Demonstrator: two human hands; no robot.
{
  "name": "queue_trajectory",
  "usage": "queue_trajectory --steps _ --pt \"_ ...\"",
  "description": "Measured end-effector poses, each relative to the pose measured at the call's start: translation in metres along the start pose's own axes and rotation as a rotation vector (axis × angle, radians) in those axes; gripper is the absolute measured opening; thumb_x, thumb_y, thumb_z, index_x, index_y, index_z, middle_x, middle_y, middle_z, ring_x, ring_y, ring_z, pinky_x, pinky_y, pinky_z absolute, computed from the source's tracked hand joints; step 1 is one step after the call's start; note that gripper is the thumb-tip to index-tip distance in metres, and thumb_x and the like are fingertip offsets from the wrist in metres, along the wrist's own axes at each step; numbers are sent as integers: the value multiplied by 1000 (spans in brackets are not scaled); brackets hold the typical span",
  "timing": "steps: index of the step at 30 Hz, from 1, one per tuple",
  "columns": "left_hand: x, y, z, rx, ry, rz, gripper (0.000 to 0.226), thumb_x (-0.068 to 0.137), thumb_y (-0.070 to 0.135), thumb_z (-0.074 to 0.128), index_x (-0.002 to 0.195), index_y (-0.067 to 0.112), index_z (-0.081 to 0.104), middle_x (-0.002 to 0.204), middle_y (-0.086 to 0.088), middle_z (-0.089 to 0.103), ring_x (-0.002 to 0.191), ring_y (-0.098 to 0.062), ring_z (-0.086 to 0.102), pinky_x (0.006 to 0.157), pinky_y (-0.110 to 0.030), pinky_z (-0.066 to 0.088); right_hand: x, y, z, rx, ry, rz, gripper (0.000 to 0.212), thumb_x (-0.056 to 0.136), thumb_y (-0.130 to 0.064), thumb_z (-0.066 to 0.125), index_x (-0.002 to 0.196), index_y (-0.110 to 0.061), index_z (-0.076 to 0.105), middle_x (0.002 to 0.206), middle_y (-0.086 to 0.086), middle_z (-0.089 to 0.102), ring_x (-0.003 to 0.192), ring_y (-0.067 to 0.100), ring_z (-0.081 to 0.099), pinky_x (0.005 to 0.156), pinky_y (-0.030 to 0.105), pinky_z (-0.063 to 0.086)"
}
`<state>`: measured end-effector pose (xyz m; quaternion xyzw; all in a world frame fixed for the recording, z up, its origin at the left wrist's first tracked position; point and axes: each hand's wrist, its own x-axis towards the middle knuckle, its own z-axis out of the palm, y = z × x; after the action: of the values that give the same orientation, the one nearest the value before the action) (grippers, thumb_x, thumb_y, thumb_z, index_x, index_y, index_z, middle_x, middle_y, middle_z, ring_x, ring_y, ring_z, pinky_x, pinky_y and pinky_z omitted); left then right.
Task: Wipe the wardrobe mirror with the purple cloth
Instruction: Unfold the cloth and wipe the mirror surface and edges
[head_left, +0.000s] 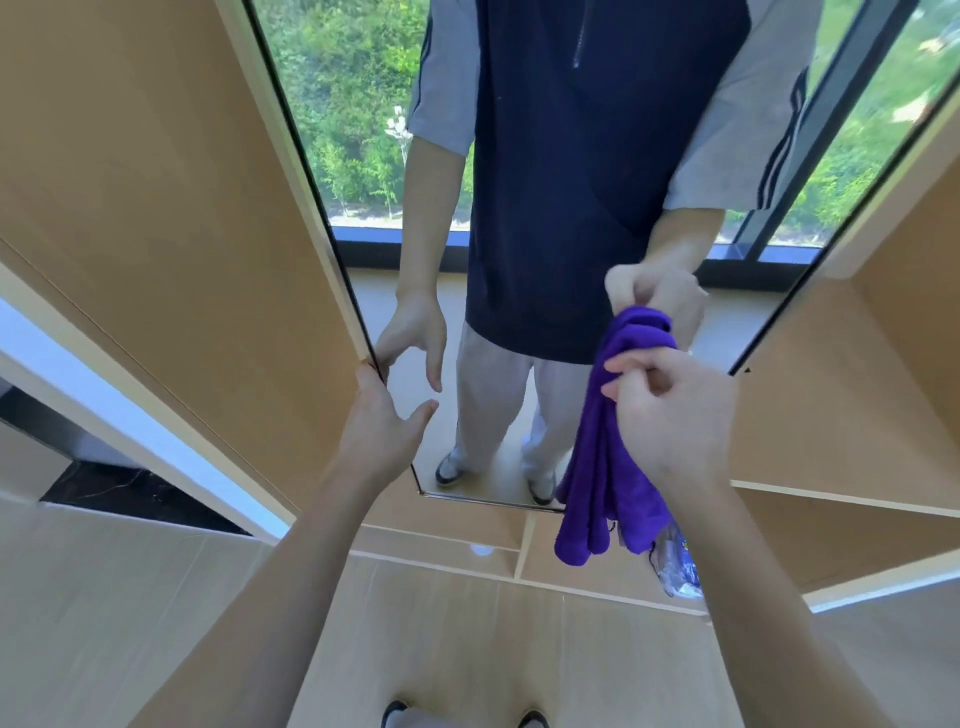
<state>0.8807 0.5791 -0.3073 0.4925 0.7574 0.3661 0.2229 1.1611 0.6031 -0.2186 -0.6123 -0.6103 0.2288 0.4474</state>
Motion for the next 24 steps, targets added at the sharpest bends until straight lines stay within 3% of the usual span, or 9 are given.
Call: queue_trajectory --steps 2,4,8,10,13,16,18,21,24 --pt "0 -6 -8 38 -61 30 61 81 47 68 123 39 25 129 11 49 99 -12 55 67 -29 43 -3 -25 22 -53 -52 -110 28 83 -27 47 83 -29 75 70 -8 73 75 11 67 73 24 48" --pt "1 -9 -16 78 -112 38 71 73 56 65 127 40 23 119 14 51 85 -6 57 63 -28 45 -9 -46 48 -160 -96 -224 24 88 -23 51 84 -25 74 68 -6 69 66 14 59 62 17 38" --pt "5 -6 -24 100 -147 16 88 62 80 71 129 45 24 111 29 47 99 -10 54 82 -41 53 -22 -76 90 -312 -121 -278 17 88 -21 57 83 -22 73 71 -3 69 60 14 42 57 25 29" --pt "8 -1 -29 73 -164 3 96 52 97 65 124 46 28 102 35 46 97 -10 55 76 -37 52 -26 -87 104 -348 -141 -277 15 86 -21 58 83 -23 73 72 -3 70 62 16 46 60 26 32" --pt "17 8 -35 46 -178 34 111 49 100 58 137 36 35 112 21 59 93 -8 58 71 -30 46 -32 -92 115 -336 -135 -302 10 87 -23 58 88 -22 68 72 -5 67 63 14 49 57 24 33" --pt "25 19 -39 71 -172 67 99 56 93 53 130 28 50 107 11 68 79 -3 59 60 -22 41 -41 -80 120 -237 -122 -419 6 83 -22 55 89 -20 55 73 -9 58 65 14 50 57 24 35" --pt "29 22 -40 114 -164 97 82 63 90 56 117 28 52 93 10 68 75 -8 61 56 -22 39 -48 -64 125 -202 -129 -504 19 78 -15 57 92 -21 46 82 -11 49 74 14 46 66 29 37" --pt "32 20 -43 158 -163 139 56 79 79 64 107 35 44 70 15 57 61 -2 55 46 -16 29 -58 -36 142 -352 -65 -504 38 74 -12 69 103 -19 46 97 -2 49 86 24 46 76 37 42" --pt "34 14 -45 159 -177 188 43 89 66 64 110 35 43 67 16 54 55 -1 56 43 -15 38 -61 -20 160 -516 62 -494 47 76 -15 76 116 -12 51 99 9 54 86 29 49 76 41 45"
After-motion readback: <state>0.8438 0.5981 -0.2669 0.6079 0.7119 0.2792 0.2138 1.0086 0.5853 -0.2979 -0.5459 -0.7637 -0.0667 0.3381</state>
